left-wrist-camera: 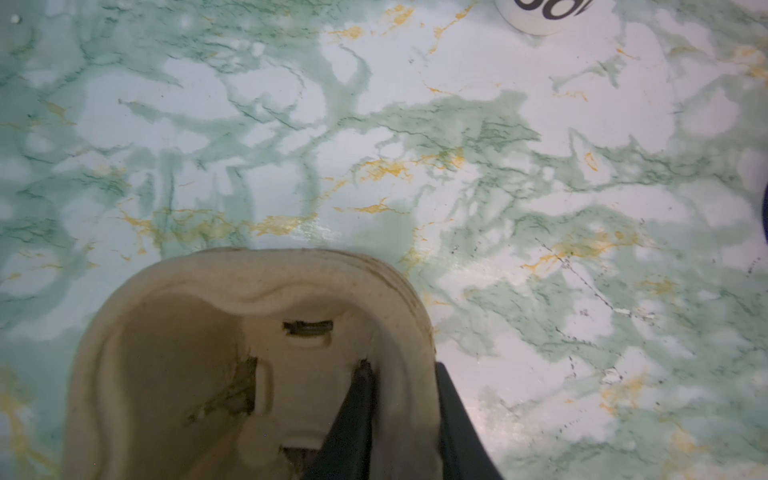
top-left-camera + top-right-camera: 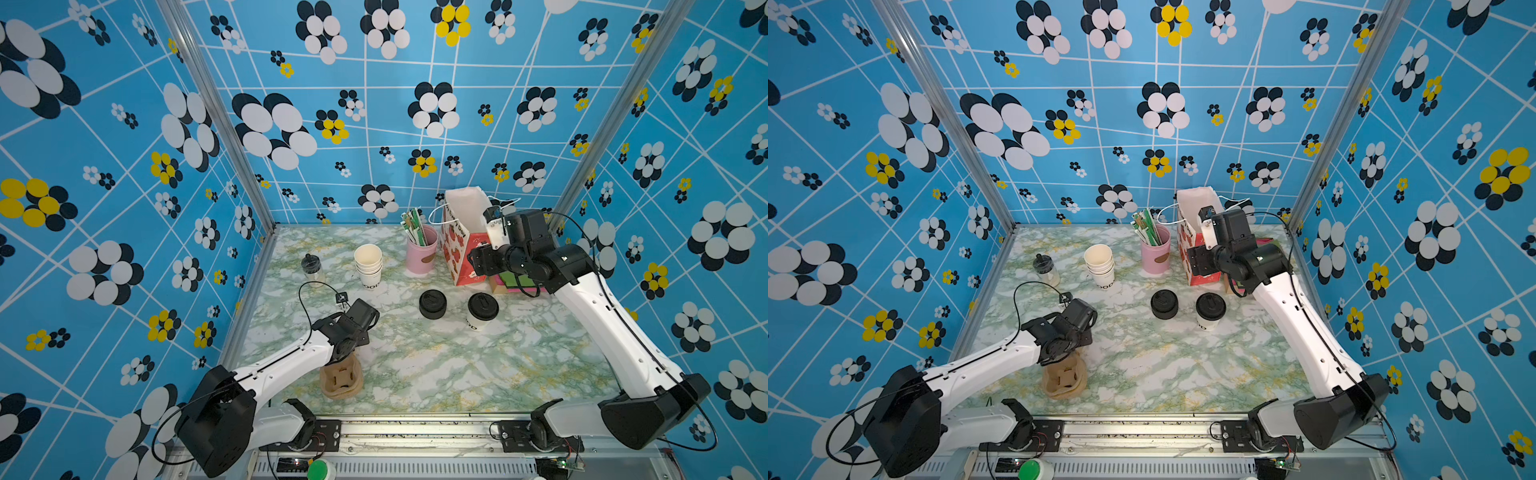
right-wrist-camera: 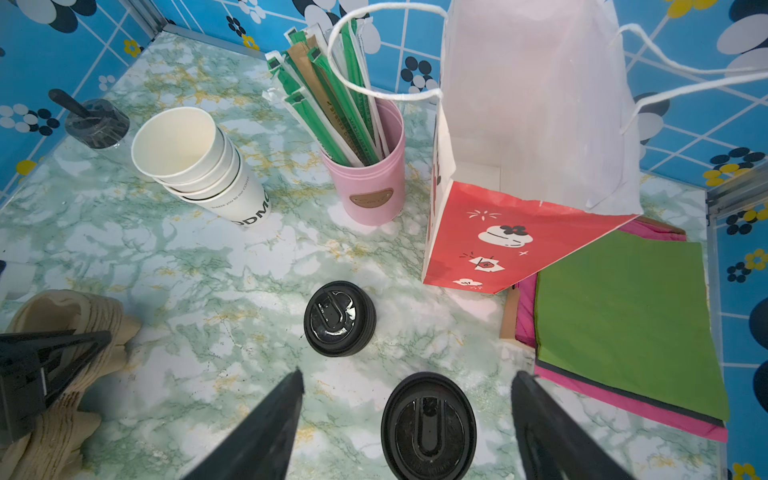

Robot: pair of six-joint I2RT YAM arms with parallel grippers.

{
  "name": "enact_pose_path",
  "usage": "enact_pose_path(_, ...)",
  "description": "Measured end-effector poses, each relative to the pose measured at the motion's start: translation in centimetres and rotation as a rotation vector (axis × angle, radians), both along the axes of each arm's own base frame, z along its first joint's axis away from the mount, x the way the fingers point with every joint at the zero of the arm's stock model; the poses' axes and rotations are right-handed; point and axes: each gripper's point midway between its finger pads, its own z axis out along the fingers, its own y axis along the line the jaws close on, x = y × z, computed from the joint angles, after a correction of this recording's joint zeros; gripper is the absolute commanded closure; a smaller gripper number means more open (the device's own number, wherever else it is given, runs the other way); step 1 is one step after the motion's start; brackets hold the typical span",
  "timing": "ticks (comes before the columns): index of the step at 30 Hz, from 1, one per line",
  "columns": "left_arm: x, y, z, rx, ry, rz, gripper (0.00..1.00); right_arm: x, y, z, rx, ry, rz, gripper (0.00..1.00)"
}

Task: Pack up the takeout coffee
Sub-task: 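Grasp the tan cardboard cup carrier with the left gripper, then carry the cup carrier with the left gripper toward the two lidded cups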

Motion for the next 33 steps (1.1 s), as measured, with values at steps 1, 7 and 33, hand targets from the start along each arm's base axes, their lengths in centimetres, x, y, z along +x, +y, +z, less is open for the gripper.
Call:
enact_pose_path(1,-0.1,-0.7,0.2,-0.009,-0.001,-0.012,0.93,0.0,0.0,0.0,-0.001,0.001,0.001,0.19)
enact_pose_path(7,-0.7,-6.4,1.9,-0.091,-0.024,-0.083,0.93,-0.4,-0.2,-0.5,-0.005,0.01,0.001,0.17)
enact_pose_path(33,0.1,-25.1,2.6,-0.258,0.017,-0.192,0.99,-0.9,-3.6,-1.7,-0.038,0.039,-0.082,0.12)
